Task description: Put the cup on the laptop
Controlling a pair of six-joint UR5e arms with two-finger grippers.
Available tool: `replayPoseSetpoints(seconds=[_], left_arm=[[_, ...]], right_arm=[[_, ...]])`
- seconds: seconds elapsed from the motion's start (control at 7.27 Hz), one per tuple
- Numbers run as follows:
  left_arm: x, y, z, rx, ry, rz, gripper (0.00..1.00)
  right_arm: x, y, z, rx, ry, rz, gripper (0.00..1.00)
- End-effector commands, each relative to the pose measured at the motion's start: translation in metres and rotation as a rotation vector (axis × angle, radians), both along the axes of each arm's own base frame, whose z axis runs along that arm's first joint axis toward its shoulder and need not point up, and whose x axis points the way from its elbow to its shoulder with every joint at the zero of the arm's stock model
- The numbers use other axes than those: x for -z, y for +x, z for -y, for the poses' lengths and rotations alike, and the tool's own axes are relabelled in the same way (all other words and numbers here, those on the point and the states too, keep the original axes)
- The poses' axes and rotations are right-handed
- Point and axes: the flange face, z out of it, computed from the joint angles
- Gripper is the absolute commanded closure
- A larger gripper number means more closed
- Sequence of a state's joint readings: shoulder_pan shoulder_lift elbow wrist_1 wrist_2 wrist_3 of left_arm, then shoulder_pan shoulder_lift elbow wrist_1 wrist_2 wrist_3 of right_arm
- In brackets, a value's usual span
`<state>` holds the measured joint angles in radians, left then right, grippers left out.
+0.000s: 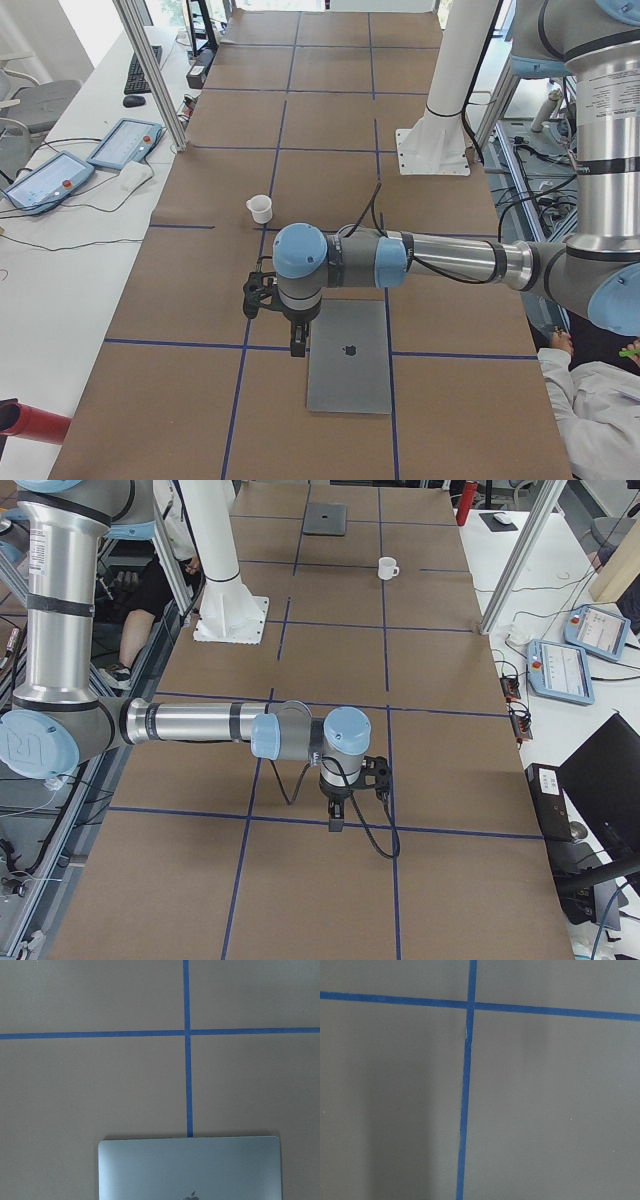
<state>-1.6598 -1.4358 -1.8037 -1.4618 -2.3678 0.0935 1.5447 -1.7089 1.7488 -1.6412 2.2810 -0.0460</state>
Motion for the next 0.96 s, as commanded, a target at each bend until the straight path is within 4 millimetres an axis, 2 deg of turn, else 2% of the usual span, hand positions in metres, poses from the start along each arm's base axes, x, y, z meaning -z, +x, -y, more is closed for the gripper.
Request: replayPoseSetpoints(seconds=[0.0,0.14,0.55,0.69,0.83], left_arm=[[0.005,0.0,-0.001,-0.001,0.012,0.003,0.0],[0.013,0.0,0.005,-0.004,0.03,0.0,0.0],[0.013,0.009,0.01,-0.024,0.053,0.011,0.0],[0.022,0.056,0.026,-0.11,0.168,0.001,0.0],[0.044,0.102,0.044,-0.108,0.203,-0.024,0.0]], right_arm=[[0.0,0.0,0.0,0.0,0.0,0.0,0.0],[0.0,0.0,0.0,0.0,0.0,0.0,0.0],[0.0,0.0,0.0,0.0,0.001,-0.001,0.0],[0.0,0.0,0.0,0.0,0.001,0.0,0.0],[0.0,0.0,0.0,0.0,0.0,0.0,0.0]])
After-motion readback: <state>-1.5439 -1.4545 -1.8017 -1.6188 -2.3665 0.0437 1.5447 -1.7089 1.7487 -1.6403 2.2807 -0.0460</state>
